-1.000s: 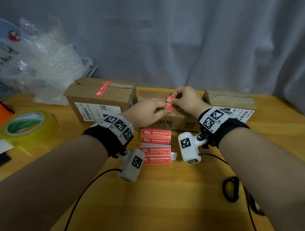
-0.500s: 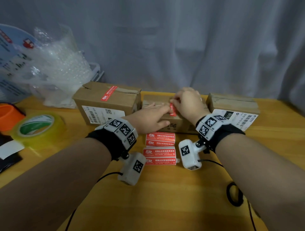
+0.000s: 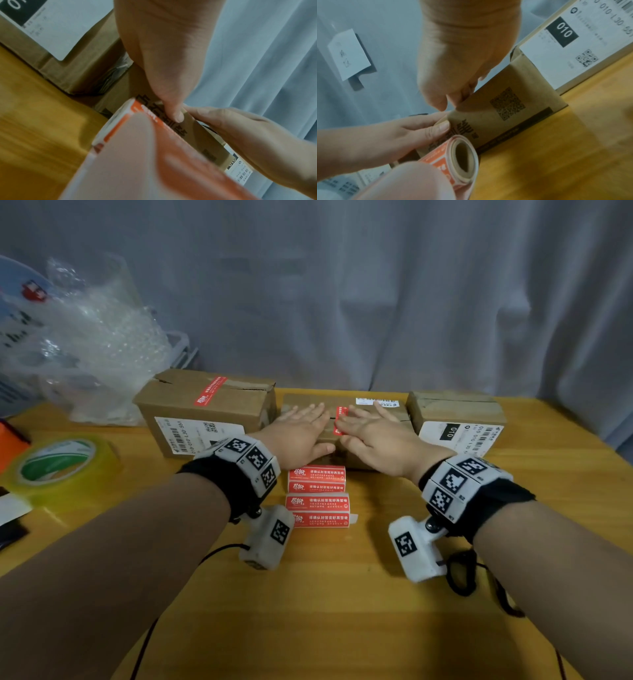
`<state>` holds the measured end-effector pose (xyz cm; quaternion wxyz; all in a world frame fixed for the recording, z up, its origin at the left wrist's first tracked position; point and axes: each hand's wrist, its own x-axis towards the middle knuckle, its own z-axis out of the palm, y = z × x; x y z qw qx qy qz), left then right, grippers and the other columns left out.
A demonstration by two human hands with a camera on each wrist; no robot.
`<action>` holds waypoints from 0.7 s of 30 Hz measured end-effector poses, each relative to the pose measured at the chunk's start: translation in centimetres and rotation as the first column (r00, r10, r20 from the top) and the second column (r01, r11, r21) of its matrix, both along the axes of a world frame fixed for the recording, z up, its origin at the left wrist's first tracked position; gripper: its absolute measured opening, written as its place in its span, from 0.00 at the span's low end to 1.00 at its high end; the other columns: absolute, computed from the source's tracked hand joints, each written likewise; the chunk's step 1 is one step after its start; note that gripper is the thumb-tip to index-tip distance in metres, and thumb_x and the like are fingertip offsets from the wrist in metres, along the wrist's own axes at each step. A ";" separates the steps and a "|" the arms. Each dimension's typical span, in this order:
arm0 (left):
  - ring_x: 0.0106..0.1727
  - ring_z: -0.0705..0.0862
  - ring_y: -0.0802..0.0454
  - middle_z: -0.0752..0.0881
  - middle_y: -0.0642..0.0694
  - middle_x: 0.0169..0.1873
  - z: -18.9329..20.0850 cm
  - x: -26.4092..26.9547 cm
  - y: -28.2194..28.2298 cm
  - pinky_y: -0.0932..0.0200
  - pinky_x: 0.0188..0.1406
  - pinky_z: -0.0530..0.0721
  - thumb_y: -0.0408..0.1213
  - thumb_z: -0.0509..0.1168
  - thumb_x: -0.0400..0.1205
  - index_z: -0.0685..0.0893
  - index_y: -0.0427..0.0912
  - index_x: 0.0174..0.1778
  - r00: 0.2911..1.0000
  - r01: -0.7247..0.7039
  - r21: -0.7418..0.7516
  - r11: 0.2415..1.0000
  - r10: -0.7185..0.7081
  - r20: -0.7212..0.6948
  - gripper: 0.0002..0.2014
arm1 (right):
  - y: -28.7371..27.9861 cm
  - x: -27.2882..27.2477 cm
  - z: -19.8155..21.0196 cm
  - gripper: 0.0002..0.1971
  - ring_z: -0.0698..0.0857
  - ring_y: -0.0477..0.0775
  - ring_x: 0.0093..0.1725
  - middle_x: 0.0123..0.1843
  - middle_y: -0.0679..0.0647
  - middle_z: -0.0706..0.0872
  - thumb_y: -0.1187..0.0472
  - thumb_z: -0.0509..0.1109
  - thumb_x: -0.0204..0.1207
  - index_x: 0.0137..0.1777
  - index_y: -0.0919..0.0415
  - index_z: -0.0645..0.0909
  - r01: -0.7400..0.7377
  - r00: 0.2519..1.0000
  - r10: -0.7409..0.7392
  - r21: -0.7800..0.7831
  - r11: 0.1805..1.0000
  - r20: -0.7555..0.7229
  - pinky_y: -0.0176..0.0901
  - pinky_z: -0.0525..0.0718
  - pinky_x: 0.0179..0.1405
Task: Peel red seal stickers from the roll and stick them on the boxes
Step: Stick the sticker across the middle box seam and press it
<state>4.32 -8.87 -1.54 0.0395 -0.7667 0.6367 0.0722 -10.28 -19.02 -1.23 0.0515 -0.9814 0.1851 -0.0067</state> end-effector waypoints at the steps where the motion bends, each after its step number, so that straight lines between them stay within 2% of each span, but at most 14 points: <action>1: 0.85 0.44 0.48 0.44 0.42 0.84 0.0 0.1 0.0 0.50 0.83 0.43 0.56 0.47 0.85 0.43 0.41 0.83 1.000 0.007 0.007 1.000 -0.007 0.002 0.35 | -0.1 0.5 0.0 0.27 0.49 0.48 0.84 0.84 0.51 0.58 0.48 0.46 0.85 0.81 0.57 0.58 0.013 0.998 -0.015 -0.032 0.999 -0.057 0.53 0.36 0.82; 3: 0.85 0.45 0.49 0.44 0.42 0.84 0.1 0.2 -0.1 0.51 0.83 0.43 0.55 0.47 0.85 0.43 0.41 0.83 1.000 0.012 0.022 1.000 -0.012 0.012 0.35 | -0.5 1.4 -0.1 0.32 0.45 0.48 0.85 0.86 0.50 0.52 0.43 0.47 0.83 0.83 0.57 0.51 0.038 0.990 -0.047 -0.070 0.997 -0.135 0.57 0.35 0.82; 6: 0.85 0.45 0.49 0.44 0.43 0.84 0.1 0.3 -0.1 0.51 0.84 0.44 0.54 0.50 0.85 0.43 0.40 0.83 0.999 0.021 0.037 0.999 -0.022 0.026 0.36 | -1.5 2.4 0.1 0.44 0.41 0.50 0.84 0.86 0.49 0.46 0.33 0.56 0.74 0.83 0.55 0.44 0.050 0.972 -0.060 -0.050 0.998 -0.225 0.63 0.33 0.81; 9: 0.85 0.45 0.49 0.45 0.43 0.84 0.1 0.3 -0.1 0.52 0.84 0.44 0.49 0.55 0.85 0.42 0.40 0.83 0.999 0.030 0.030 0.999 -0.030 0.023 0.37 | -2.2 2.9 0.3 0.53 0.39 0.52 0.84 0.86 0.49 0.43 0.31 0.64 0.68 0.83 0.55 0.41 0.036 0.960 -0.055 -0.073 0.997 -0.276 0.66 0.32 0.80; 11: 0.85 0.45 0.49 0.45 0.43 0.84 0.2 0.1 -0.1 0.52 0.84 0.44 0.47 0.57 0.85 0.42 0.40 0.83 0.999 0.020 0.027 0.999 -0.021 0.029 0.37 | -2.1 2.8 0.1 0.51 0.40 0.52 0.84 0.86 0.50 0.43 0.34 0.66 0.69 0.83 0.55 0.41 0.023 0.965 -0.044 -0.085 0.996 -0.257 0.65 0.32 0.80; 14: 0.85 0.45 0.48 0.44 0.42 0.84 0.1 -0.1 -0.3 0.52 0.84 0.45 0.45 0.58 0.85 0.42 0.39 0.83 0.999 -0.004 0.033 0.999 0.003 0.033 0.38 | -1.5 1.7 -0.3 0.43 0.43 0.50 0.85 0.86 0.50 0.49 0.43 0.65 0.75 0.83 0.56 0.46 -0.024 0.982 0.012 -0.065 0.998 -0.189 0.61 0.33 0.81; 18: 0.85 0.45 0.48 0.44 0.42 0.84 0.0 -0.1 -0.3 0.51 0.84 0.46 0.45 0.59 0.84 0.43 0.40 0.83 1.000 -0.016 0.021 1.000 0.016 0.014 0.38 | -0.6 -0.2 0.1 0.34 0.49 0.47 0.84 0.84 0.49 0.59 0.58 0.64 0.76 0.82 0.54 0.56 -0.054 0.994 0.055 0.017 0.998 -0.092 0.56 0.33 0.81; 21: 0.85 0.46 0.47 0.44 0.42 0.84 0.1 -0.3 -0.1 0.51 0.84 0.47 0.45 0.59 0.84 0.43 0.40 0.83 1.000 -0.025 0.016 1.000 0.025 0.011 0.38 | -0.3 -1.2 0.8 0.30 0.55 0.47 0.83 0.81 0.47 0.66 0.66 0.63 0.75 0.78 0.53 0.65 -0.085 0.996 0.089 0.111 0.990 -0.029 0.56 0.37 0.82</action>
